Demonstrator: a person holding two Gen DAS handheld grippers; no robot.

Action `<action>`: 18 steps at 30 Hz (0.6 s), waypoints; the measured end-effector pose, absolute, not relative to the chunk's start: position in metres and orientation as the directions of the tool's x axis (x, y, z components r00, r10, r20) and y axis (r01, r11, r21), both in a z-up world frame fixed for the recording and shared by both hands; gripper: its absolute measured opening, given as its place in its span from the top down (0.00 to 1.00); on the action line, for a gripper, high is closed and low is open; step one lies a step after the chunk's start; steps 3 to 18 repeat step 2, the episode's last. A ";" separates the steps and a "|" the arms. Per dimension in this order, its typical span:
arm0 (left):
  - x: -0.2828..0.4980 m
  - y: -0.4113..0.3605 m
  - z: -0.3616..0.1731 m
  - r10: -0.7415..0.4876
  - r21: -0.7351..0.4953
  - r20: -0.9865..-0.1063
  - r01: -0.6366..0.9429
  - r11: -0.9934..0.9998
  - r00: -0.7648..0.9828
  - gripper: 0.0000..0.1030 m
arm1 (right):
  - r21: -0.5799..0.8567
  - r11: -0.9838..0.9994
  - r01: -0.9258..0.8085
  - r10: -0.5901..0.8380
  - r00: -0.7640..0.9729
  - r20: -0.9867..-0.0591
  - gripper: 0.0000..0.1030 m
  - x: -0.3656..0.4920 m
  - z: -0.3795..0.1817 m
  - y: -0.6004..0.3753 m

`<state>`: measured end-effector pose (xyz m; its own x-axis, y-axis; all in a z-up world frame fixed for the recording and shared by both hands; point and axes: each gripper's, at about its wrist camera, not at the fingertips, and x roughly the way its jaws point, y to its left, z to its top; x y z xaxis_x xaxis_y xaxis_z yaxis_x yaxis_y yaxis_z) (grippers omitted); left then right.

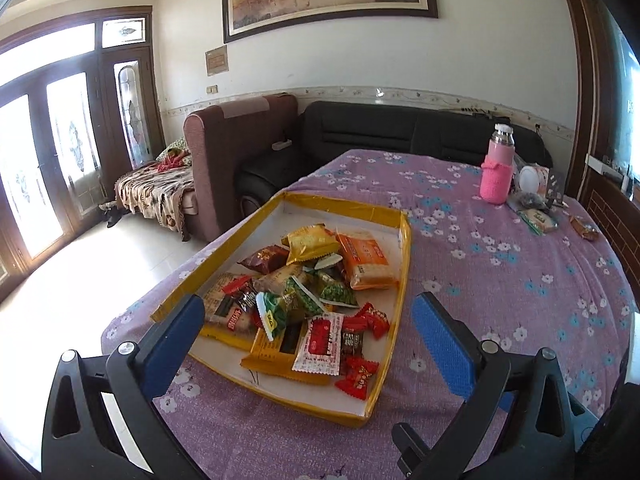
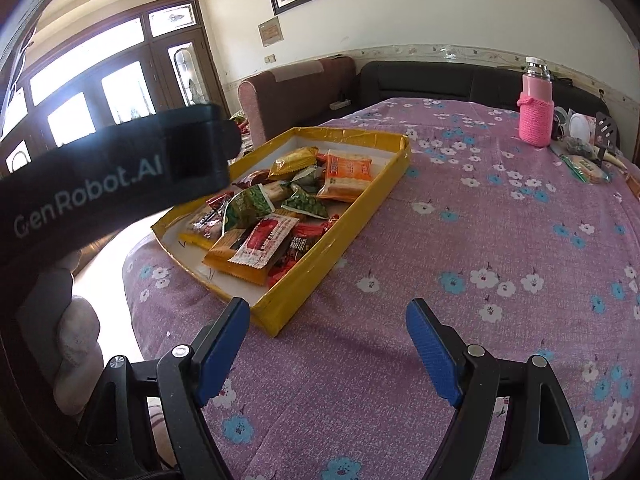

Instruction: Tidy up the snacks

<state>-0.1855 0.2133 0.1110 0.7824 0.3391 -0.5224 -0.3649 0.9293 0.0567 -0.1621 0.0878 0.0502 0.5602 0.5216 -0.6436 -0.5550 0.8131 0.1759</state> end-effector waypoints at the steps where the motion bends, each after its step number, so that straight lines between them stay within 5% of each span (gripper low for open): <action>1: -0.183 0.212 0.109 0.334 0.063 -0.535 -0.358 0.932 0.776 0.00 | 0.181 0.813 -0.553 0.523 0.557 -0.646 0.21 -0.162 0.050 0.086; 18: -0.180 0.209 0.108 0.326 0.070 -0.553 -0.347 0.935 0.767 0.00 | 0.187 0.815 -0.548 0.521 0.554 -0.649 0.21 -0.161 0.050 0.084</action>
